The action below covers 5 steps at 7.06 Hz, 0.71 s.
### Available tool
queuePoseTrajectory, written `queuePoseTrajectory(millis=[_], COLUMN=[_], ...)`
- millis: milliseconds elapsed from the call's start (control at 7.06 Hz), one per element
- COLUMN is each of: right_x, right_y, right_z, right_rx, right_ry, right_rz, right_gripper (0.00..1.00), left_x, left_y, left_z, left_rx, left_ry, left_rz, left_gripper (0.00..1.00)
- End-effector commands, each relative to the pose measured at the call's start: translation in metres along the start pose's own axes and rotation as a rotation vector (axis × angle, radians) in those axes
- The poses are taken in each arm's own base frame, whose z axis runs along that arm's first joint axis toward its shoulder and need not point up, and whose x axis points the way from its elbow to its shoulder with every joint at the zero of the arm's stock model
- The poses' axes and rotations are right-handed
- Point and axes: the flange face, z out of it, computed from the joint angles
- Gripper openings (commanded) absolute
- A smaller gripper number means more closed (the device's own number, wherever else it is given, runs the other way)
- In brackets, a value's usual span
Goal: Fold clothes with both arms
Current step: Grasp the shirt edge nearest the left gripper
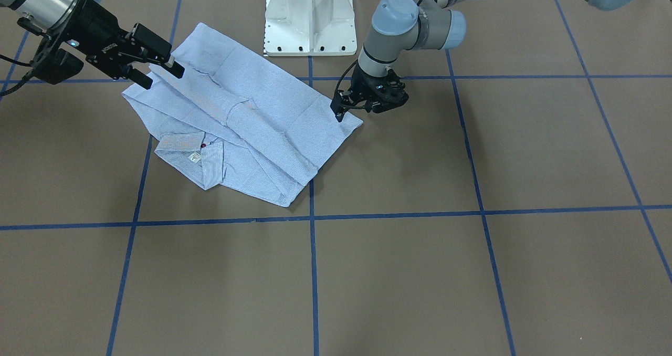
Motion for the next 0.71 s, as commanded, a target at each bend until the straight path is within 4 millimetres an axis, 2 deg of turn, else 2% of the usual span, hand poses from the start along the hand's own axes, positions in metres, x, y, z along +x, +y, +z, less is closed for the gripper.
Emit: queuePoseTrajectory(millis=[0,567], right_x=[0.0019,0.0047], right_y=[-0.0002,-0.0017], right_z=[0.0002,0.0021], right_rx=[0.001,-0.001], right_ry=[0.003,0.008], right_rz=[0.003,0.008], right_gripper=[1.0,1.0], left_x=[-0.0011,-0.0011], left_y=[-0.0034,-0.0034], left_z=[0.0041,0.0089], left_rx=[0.017,0.018], left_ry=[-0.005,-0.013], left_rz=[-0.002,-0.005], left_gripper=[0.91,0.81])
